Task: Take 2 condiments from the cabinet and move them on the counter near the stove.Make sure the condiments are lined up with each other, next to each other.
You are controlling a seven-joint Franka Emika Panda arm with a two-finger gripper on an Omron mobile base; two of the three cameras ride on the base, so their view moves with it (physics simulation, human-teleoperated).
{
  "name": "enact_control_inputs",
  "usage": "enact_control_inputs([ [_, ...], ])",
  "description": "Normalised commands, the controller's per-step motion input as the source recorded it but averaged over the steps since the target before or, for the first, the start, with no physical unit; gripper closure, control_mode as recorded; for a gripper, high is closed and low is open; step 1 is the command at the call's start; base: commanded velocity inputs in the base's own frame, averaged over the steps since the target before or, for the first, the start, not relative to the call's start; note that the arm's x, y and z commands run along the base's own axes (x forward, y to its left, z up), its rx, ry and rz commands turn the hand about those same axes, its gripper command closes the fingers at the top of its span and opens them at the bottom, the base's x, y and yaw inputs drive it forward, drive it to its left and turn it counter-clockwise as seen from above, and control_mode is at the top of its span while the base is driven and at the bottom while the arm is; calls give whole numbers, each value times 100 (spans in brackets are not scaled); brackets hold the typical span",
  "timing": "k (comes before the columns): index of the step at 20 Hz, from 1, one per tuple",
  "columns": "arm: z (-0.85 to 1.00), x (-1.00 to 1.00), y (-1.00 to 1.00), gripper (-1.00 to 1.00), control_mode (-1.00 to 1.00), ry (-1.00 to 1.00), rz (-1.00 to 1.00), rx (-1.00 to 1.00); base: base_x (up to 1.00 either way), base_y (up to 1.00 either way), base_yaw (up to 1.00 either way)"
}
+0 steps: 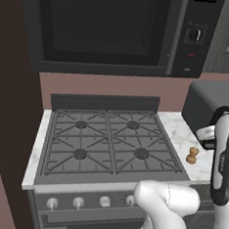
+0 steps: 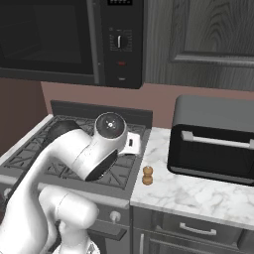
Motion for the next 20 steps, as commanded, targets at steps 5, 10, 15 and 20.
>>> enact_control_inputs([
  [5,1,20,47,-100,-100,13,-22,-2,0,0,0],
  [10,13,7,55,-100,-100,1,-21,0,0,0,0],
  [15,26,0,42,-100,-100,3,-13,0,0,0,0],
  [20,21,0,11,-100,-100,0,0,0,0,0,0],
])
